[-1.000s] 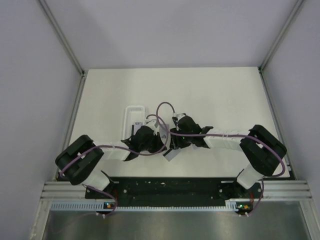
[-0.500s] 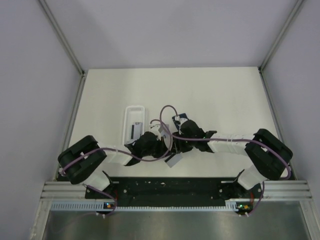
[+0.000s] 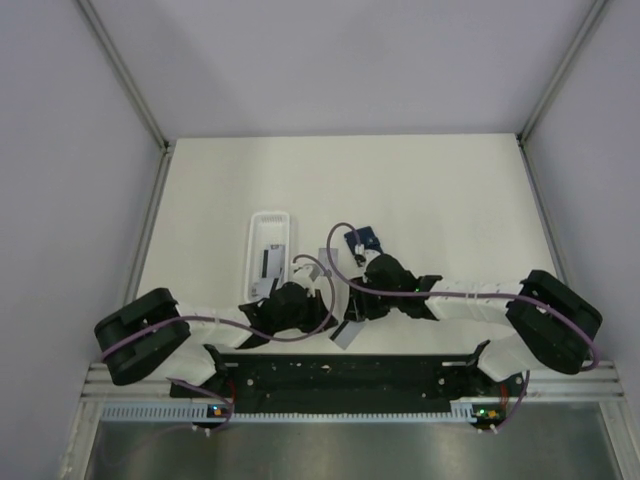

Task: Put the credit cards into the card holder
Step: Move the credit card to the corner of the board.

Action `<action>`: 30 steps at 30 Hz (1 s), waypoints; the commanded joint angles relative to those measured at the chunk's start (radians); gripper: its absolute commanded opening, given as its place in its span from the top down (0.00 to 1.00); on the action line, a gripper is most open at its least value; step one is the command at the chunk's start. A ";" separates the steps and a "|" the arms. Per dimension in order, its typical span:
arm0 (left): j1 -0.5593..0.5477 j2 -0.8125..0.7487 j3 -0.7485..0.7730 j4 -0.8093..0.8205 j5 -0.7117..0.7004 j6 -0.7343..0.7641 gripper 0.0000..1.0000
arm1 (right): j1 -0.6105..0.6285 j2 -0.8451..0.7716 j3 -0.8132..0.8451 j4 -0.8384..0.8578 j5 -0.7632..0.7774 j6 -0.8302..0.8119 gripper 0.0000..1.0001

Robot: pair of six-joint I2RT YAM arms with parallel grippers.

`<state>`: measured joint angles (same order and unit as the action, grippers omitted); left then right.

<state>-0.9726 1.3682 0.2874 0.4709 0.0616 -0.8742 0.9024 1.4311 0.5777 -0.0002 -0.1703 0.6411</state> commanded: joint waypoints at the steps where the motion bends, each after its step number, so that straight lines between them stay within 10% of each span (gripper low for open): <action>1: -0.029 -0.029 -0.013 -0.058 -0.040 -0.009 1.00 | 0.021 -0.018 -0.052 -0.009 -0.011 0.031 0.56; 21: -0.149 -0.145 -0.057 -0.146 -0.149 -0.109 1.00 | 0.047 -0.043 -0.055 0.003 -0.008 0.051 0.56; 30: -0.164 -0.127 -0.053 -0.143 -0.146 -0.105 1.00 | 0.046 -0.374 -0.073 -0.237 0.221 0.201 0.53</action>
<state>-1.1236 1.2266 0.2447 0.3286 -0.0696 -0.9749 0.9352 1.2072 0.5297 -0.1226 -0.0448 0.7368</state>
